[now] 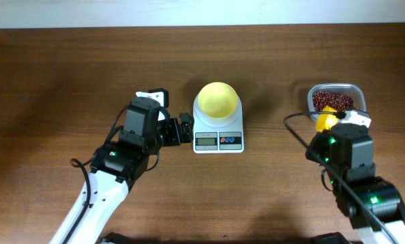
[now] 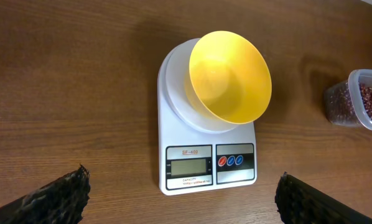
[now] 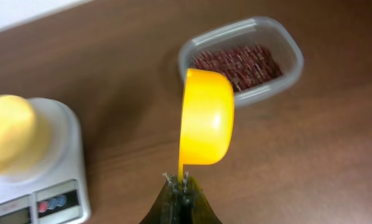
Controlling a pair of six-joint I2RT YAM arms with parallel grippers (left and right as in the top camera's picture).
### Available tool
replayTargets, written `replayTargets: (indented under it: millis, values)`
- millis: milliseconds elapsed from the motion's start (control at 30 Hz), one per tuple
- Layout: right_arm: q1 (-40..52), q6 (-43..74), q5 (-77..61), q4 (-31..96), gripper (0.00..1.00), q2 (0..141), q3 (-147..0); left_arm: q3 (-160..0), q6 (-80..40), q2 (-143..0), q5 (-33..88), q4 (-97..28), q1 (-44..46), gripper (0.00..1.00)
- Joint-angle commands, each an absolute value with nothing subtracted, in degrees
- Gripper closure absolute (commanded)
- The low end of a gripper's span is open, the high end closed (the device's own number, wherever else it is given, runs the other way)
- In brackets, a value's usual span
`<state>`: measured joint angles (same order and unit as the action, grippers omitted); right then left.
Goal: Scoop item into bowl and weigh 50g on scale
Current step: 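Carry the scoop with the right gripper toward the bean tub, then press the tare button on the scale with the left gripper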
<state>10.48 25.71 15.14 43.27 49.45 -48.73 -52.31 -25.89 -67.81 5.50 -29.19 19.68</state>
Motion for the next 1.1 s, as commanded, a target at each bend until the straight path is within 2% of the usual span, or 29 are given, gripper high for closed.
replayTargets:
  millis: [0, 133, 233, 267, 333, 367, 433, 600, 833, 1067]
  values:
    - [5.8, 25.7, 9.6, 44.4, 0.96, 51.5, -49.9, -53.5, -24.8, -67.2, 4.7, -28.9, 19.3, 0.01]
    - [5.2, 25.7, 3.7, 44.4, 0.96, 51.6, -49.9, -53.5, -24.8, -67.2, 4.7, -27.5, 19.3, 0.01]
    - [5.2, 25.8, -3.4, 44.1, 0.96, 51.6, -49.9, -53.5, -24.8, -67.2, 4.7, -26.5, 19.3, 0.11]
    - [5.2, 26.1, -4.8, 43.8, 0.96, 51.6, -49.9, -53.5, -24.8, -67.2, 4.7, -25.5, 19.3, 0.23]
    - [5.2, 28.4, -5.0, 43.3, 0.96, 51.6, -49.9, -53.5, -24.8, -67.2, 4.7, -23.3, 19.3, 0.75]
    - [5.2, 29.0, -5.0, 42.9, 0.96, 51.6, -49.9, -53.5, -25.1, -67.2, 5.3, -22.4, 19.3, 0.98]
    - [5.2, 29.0, -5.0, 42.9, 0.96, 51.6, -49.8, -53.5, -31.9, -67.2, 5.4, -22.3, 19.5, 1.0]
    - [5.2, 28.9, -4.9, 43.1, 0.96, 51.6, -49.8, -53.5, -29.9, -67.2, 8.1, -21.9, 23.8, 1.0]
    - [5.2, 29.0, -5.0, 43.3, 0.96, 51.6, -49.8, -53.5, -29.9, -67.2, 8.1, -21.1, 24.2, 1.0]
    - [5.2, 28.9, -4.3, 42.7, 0.96, 51.6, -49.8, -53.5, -18.8, -73.3, 0.0, -21.1, 36.4, 1.0]
